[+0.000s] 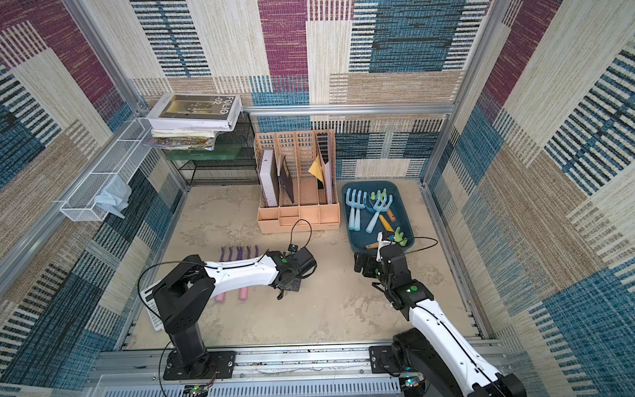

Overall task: Take the hand rake out of the storage box
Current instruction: Move the rake to the center of the board.

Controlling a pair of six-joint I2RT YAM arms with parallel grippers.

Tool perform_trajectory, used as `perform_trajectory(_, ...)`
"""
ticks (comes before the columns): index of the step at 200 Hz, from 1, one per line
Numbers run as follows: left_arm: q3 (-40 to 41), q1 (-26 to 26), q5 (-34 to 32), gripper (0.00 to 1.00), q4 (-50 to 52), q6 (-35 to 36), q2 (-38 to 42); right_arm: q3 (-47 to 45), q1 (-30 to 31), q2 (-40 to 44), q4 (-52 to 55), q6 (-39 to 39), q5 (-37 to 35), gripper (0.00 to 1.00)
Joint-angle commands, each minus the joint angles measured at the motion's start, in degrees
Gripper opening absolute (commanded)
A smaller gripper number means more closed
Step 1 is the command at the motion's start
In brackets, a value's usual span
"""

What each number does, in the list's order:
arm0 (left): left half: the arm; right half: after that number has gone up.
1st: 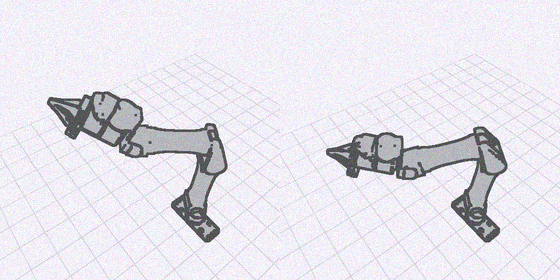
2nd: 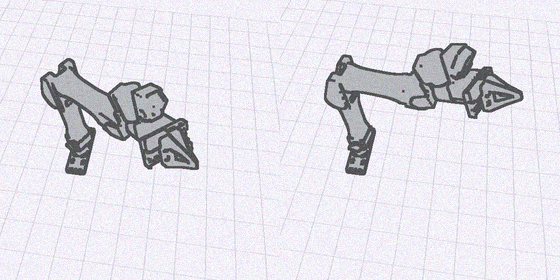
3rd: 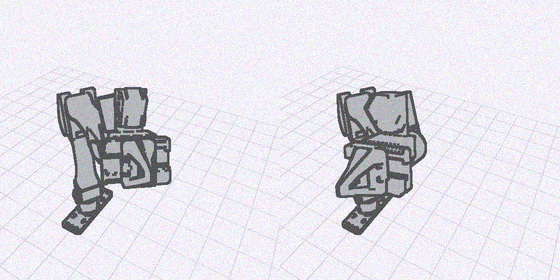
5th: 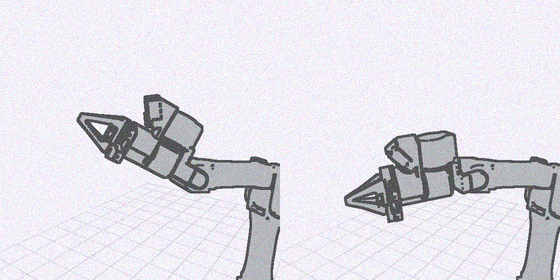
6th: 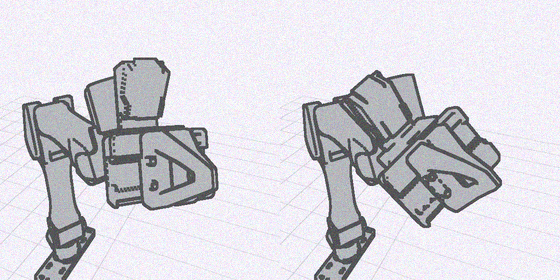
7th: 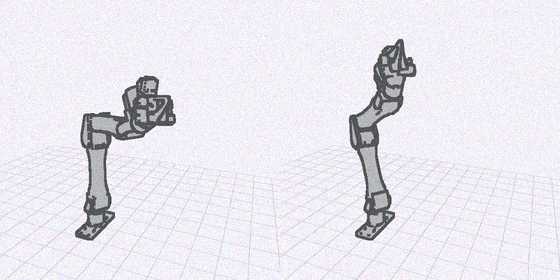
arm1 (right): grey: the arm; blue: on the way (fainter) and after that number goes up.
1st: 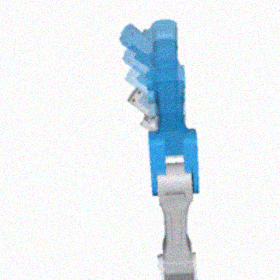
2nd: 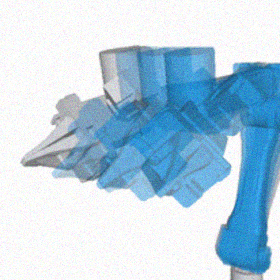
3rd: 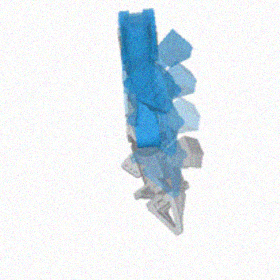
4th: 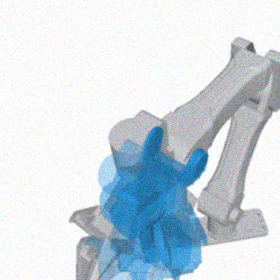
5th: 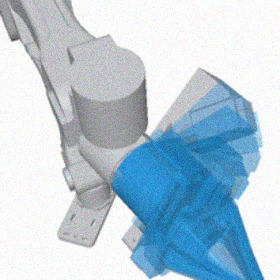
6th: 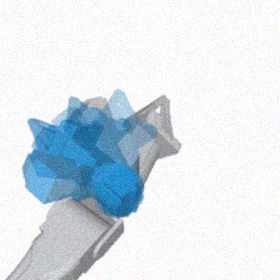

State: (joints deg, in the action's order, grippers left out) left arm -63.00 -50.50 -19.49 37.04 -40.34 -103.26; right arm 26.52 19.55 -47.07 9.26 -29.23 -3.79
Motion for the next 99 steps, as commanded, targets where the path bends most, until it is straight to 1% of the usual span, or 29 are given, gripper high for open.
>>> perform_trajectory(1,3.3,2.3,-0.5,0.08,0.3,-0.1,3.4,-0.2,0.0,-0.1,-1.3,0.5,0.3,0.96)
perform_trajectory(28,6.5,6.2,-0.1,0.08,-0.4,1.0,7.3,-0.2,0.0,-0.4,-1.6,0.5,0.4,0.96)
perform_trajectory(45,7.2,7.4,1.2,0.08,-1.0,1.6,8.3,-0.2,0.0,-0.6,-1.5,0.4,0.4,0.96)
perform_trajectory(99,5.5,9.6,2.8,0.12,-1.1,3.1,6.1,-0.3,0.0,-0.6,-1.7,0.5,0.6,0.96)
